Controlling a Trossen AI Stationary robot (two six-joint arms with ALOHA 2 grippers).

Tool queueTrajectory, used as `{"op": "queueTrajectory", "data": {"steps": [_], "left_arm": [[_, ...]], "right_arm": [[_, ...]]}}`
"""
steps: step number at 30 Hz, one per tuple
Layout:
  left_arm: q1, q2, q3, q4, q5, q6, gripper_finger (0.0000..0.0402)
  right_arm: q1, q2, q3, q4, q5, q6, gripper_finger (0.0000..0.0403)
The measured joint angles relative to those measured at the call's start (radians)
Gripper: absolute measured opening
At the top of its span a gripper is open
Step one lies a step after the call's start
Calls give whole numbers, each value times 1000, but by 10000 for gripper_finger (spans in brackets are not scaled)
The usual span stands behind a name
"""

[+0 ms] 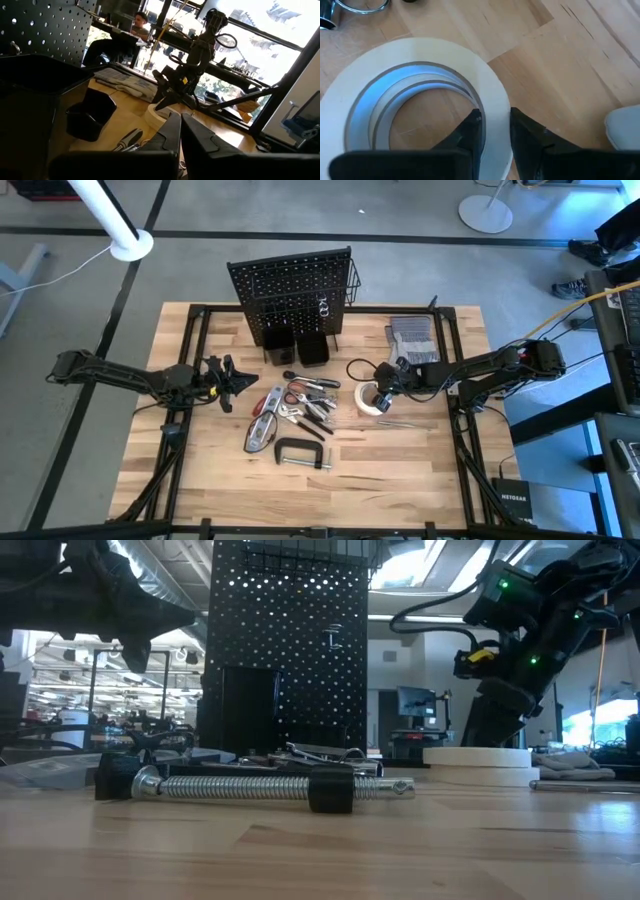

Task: Hang tools onto peg board
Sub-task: Put the white tape into the wire basket on the pegboard

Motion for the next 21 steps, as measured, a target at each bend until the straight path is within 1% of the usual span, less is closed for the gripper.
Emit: {"op": "queueTrajectory", "data": {"steps": [9,12,16,21], "left_arm": [[0,0,0,1,-21,13,1],[0,0,0,1,-23,12,1],[0,0,0,1,-23,10,1],[0,0,0,1,-24,10,1]], "right_arm": [[0,47,0,46,8,-26,112],[0,53,0,48,8,-26,105],[0,47,0,47,9,-30,80],[0,18,6,23,19,-86,82]]}}
